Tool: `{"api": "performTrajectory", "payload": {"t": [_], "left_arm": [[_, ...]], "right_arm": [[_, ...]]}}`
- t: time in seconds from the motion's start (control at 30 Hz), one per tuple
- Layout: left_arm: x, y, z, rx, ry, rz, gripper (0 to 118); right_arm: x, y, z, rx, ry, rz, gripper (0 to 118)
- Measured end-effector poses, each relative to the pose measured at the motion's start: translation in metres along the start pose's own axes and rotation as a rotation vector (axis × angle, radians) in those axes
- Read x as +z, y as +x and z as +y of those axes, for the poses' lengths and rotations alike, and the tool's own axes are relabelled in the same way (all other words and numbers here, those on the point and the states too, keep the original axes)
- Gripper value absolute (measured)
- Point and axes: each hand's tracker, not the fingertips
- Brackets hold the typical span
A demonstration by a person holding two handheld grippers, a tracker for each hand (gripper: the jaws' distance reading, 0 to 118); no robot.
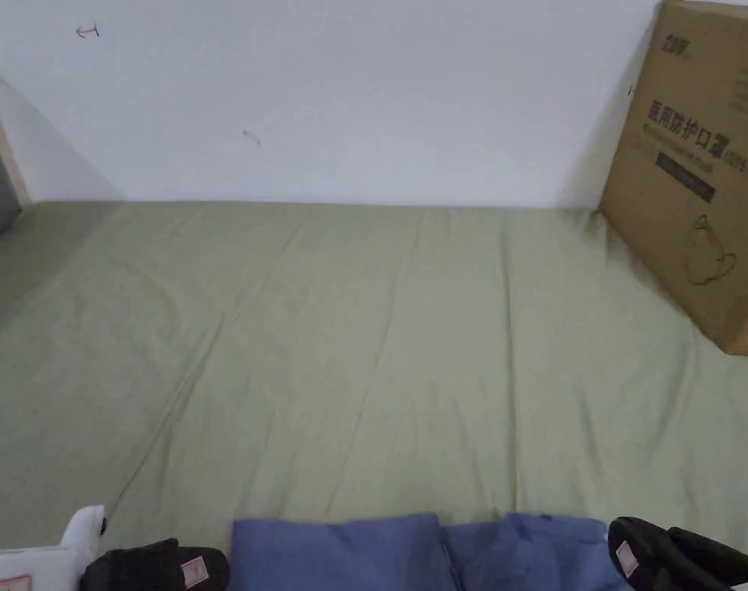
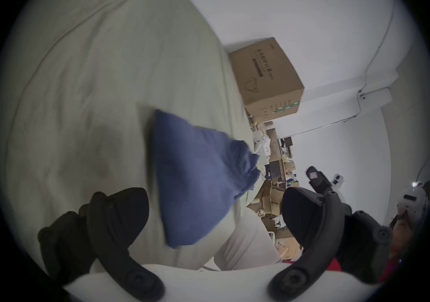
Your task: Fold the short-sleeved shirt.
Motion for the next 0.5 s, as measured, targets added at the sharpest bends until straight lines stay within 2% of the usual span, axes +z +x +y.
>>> {"api": "performTrajectory", "payload": {"t": [0.07, 0.17, 0.2, 0.23, 0.27, 0.3, 0.33, 0.37, 0.4, 0.43, 0.47, 0.5], "left_arm": [[-0.018, -0.024, 0.007, 0.063, -0.042, 0.026, 118], [-0.051, -0.057, 0.005, 0.193, -0.102, -0.122, 118], [-0.060, -0.027, -0.003, 0.190, -0.072, -0.199, 118], [-0.070, -0.022, -0.002, 0.191, -0.052, -0.265, 117], [-0.082, -0.017, -0.001, 0.194, -0.035, -0.266, 111], [-0.092, -0.012, -0.003, 0.197, -0.020, -0.256, 97], [-0.077, -0.018, 0.000, 0.197, -0.005, -0.224, 40], [-0.076, -0.024, -0.001, 0.176, -0.022, -0.092, 9], [-0.074, -0.031, -0.003, 0.144, -0.064, 0.084, 9], [-0.073, -0.034, -0.003, 0.086, -0.064, 0.167, 9], [-0.114, -0.022, -0.003, 0.105, 0.003, -0.011, 9], [-0.103, -0.023, 0.002, 0.110, -0.028, 0.024, 9]], "right_arm": [[-0.006, -0.002, 0.001, -0.031, -0.024, 0.068, 0], [-0.015, 0.000, 0.001, -0.079, -0.051, 0.084, 0], [-0.017, 0.000, 0.001, -0.089, -0.057, 0.082, 0], [-0.019, 0.001, 0.000, -0.101, -0.063, 0.076, 0], [-0.021, 0.002, 0.000, -0.115, -0.069, 0.072, 0], [-0.022, 0.003, 0.000, -0.126, -0.074, 0.072, 0], [-0.023, 0.004, 0.000, -0.136, -0.079, 0.070, 0], [-0.024, 0.005, -0.001, -0.144, -0.087, 0.068, 0], [-0.024, 0.006, -0.001, -0.148, -0.093, 0.064, 0], [-0.024, 0.006, -0.002, -0.150, -0.098, 0.058, 0], [-0.024, 0.007, -0.002, -0.149, -0.105, 0.051, 0], [-0.024, 0.008, -0.002, -0.149, -0.109, 0.046, 0]]}}
